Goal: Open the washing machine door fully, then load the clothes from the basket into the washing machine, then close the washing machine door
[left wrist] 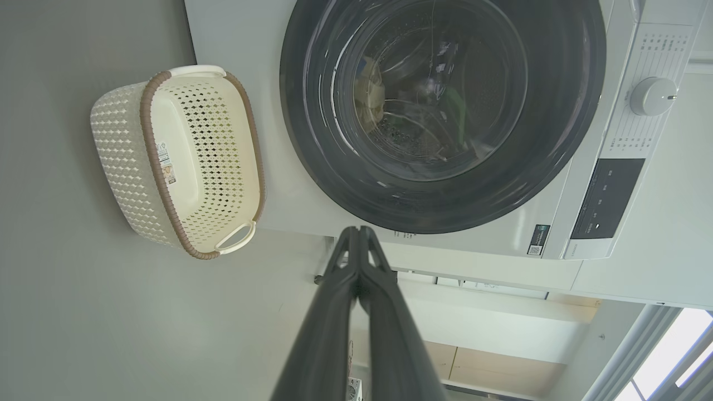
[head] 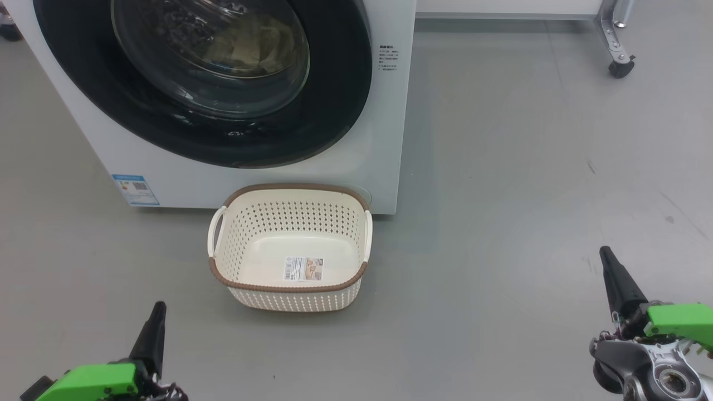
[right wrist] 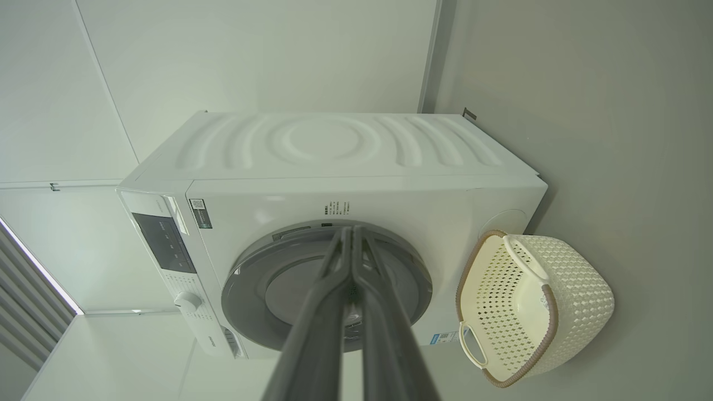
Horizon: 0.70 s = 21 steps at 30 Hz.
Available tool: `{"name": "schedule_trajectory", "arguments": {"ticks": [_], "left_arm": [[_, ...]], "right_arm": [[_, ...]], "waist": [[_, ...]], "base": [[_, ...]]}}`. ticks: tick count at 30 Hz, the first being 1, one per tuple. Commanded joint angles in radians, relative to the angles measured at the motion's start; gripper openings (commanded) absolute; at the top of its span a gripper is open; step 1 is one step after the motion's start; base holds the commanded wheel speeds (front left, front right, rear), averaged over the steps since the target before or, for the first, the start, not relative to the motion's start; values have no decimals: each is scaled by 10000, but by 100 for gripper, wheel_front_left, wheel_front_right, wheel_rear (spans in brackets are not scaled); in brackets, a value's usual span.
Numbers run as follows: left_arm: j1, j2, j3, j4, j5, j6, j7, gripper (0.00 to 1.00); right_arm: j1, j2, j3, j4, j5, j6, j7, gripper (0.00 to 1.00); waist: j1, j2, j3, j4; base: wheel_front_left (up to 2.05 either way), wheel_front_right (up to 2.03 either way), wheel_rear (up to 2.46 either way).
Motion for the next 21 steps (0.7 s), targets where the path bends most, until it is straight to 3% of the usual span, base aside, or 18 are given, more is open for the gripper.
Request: {"name": "schedule_trajectory", "arguments": {"ticks": [1, 21], "left_arm": [[-497, 87, 405, -392, -235, -8, 103, 0], [-499, 66, 437, -392, -212, -8, 128, 0]], "right_arm": [[-365, -31, 145, -422, 292, -27, 129, 0], [-364, -31, 145, -422, 296, -27, 129, 0]], "waist": [[-1, 0, -8, 7], [-1, 0, -9, 7]], "base": [[0, 0, 0], [0, 0, 0]]}}
